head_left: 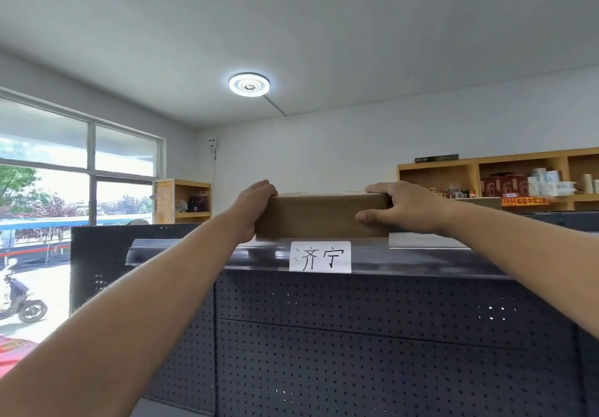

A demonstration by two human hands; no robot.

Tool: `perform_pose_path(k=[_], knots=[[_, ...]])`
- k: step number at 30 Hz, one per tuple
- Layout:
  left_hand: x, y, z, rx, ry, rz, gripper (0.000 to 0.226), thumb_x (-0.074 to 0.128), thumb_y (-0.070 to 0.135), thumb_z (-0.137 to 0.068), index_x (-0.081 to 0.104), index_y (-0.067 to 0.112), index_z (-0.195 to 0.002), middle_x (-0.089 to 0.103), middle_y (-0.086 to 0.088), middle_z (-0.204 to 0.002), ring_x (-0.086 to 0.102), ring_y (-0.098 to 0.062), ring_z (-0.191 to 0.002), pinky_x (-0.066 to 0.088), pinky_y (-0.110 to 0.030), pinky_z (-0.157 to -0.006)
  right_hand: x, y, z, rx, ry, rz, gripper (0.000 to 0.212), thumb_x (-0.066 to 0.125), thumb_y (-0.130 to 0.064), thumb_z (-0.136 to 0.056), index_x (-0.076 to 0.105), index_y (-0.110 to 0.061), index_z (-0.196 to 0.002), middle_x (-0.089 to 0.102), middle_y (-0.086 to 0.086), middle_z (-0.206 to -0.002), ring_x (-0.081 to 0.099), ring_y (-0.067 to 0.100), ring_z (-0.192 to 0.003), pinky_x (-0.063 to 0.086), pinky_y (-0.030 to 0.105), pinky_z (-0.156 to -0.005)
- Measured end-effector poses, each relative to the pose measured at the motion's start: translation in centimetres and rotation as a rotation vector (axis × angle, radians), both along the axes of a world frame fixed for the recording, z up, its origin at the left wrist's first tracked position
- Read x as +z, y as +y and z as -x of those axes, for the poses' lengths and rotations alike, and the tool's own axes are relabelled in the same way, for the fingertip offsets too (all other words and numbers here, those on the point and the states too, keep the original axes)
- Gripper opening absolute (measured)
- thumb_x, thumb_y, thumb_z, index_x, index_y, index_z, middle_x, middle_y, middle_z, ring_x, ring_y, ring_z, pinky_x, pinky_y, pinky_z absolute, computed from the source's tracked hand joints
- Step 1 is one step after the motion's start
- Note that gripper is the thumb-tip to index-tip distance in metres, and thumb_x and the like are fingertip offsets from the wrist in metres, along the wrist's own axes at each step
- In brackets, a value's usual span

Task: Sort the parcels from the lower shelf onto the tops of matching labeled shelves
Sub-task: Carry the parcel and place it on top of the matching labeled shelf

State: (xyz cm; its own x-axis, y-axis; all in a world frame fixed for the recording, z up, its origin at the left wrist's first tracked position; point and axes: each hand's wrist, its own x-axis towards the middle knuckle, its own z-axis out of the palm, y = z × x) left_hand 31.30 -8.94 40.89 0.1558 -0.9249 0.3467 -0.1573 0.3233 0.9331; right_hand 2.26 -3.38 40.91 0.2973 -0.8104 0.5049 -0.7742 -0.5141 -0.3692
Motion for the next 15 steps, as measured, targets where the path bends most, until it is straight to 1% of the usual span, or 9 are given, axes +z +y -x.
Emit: perform_pose_path(k=[1,3,4,6,8,9,11,13,15], knots=[[-0.1,-0.1,-0.1,-0.007,-0.011,0.005,0.031,0.055,0.019,-0.089,0.051,0.021,-0.059,0.039,-0.002,-0.074,0.036,-0.022,-0.07,0.03,-0.035,-0.066,0.1,0.1,0.0,0.002,-0.004,-0.003,0.064,0.074,-0.044,-0.095,0.059,-0.005,-0.143,0.069,0.016,-0.134,0.063,0.029,-0.117,0.049,0.042,-0.108],[-0.3,-0.3,-0.3,-0.006,-0.038,0.009,0.032,0.055,0.02,-0.094,0.053,0.022,-0.063,0.042,-0.003,-0.077,0.039,-0.021,-0.073,0.034,-0.037,-0.073,0.2,-0.1,0.0,0.012,-0.01,-0.017,0.064,0.075,-0.045,-0.094,0.058,-0.006,-0.143,0.069,0.014,-0.131,0.064,0.029,-0.119,0.05,0.039,-0.106],[-0.4,-0.3,-0.4,-0.018,-0.057,0.003,0.028,0.056,0.023,-0.098,0.057,0.024,-0.07,0.045,-0.004,-0.082,0.042,-0.022,-0.078,0.036,-0.04,-0.079,0.1,-0.2,0.0,0.014,-0.01,-0.021,0.066,0.074,-0.046,-0.094,0.056,-0.008,-0.145,0.068,0.011,-0.129,0.063,0.027,-0.116,0.05,0.036,-0.102],[-0.3,-0.6,-0.8,-0.08,-0.109,-0.048,0.014,0.055,0.031,-0.104,0.063,0.021,-0.098,0.05,-0.009,-0.097,0.048,-0.026,-0.093,0.042,-0.043,-0.086,0.0,-0.4,0.0,-0.003,0.001,-0.012,0.073,0.073,-0.052,-0.093,0.05,-0.014,-0.152,0.063,0.005,-0.128,0.059,0.023,-0.114,0.045,0.031,-0.096],[-0.2,-0.9,-1.3,-0.103,-0.155,-0.087,0.025,0.055,0.038,-0.107,0.062,0.018,-0.12,0.055,-0.01,-0.109,0.054,-0.028,-0.103,0.05,-0.045,-0.094,-0.3,-0.6,0.1,-0.033,0.008,0.006,0.074,0.071,-0.057,-0.092,0.05,-0.016,-0.15,0.065,0.005,-0.13,0.059,0.022,-0.112,0.045,0.031,-0.093],[0.0,-1.0,-1.5,-0.101,-0.176,-0.084,0.033,0.056,0.042,-0.107,0.06,0.017,-0.128,0.058,-0.009,-0.115,0.057,-0.028,-0.109,0.051,-0.047,-0.103,-0.4,-0.7,0.1,-0.048,0.014,0.013,0.072,0.07,-0.059,-0.092,0.051,-0.016,-0.147,0.067,0.006,-0.129,0.061,0.023,-0.111,0.047,0.033,-0.091],[0.1,-0.8,-1.7,-0.095,-0.192,-0.077,0.047,0.056,0.05,-0.106,0.054,0.016,-0.138,0.06,-0.009,-0.122,0.059,-0.031,-0.122,0.048,-0.053,-0.115,-0.7,-0.8,0.0,-0.102,0.047,0.042,0.071,0.069,-0.063,-0.091,0.053,-0.014,-0.14,0.069,0.008,-0.124,0.063,0.026,-0.109,0.05,0.036,-0.088],[-0.2,-0.3,-1.6,-0.069,-0.261,-0.047,0.052,0.052,0.054,-0.107,0.051,0.014,-0.14,0.06,-0.01,-0.126,0.058,-0.033,-0.128,0.047,-0.051,-0.116,-1.0,-0.7,-0.1,-0.159,0.085,0.085,0.066,0.069,-0.063,-0.091,0.054,-0.014,-0.132,0.07,0.008,-0.113,0.066,0.027,-0.102,0.054,0.04,-0.085],[-0.8,0.5,-1.2,0.028,-0.416,0.041,0.06,0.047,0.053,-0.109,0.048,0.01,-0.15,0.056,-0.015,-0.147,0.053,-0.035,-0.135,0.044,-0.044,-0.112,-1.5,-0.1,-0.3,-0.212,0.115,0.143,0.066,0.068,-0.06,-0.093,0.052,-0.012,-0.136,0.069,0.009,-0.115,0.066,0.027,-0.101,0.057,0.044,-0.088]])
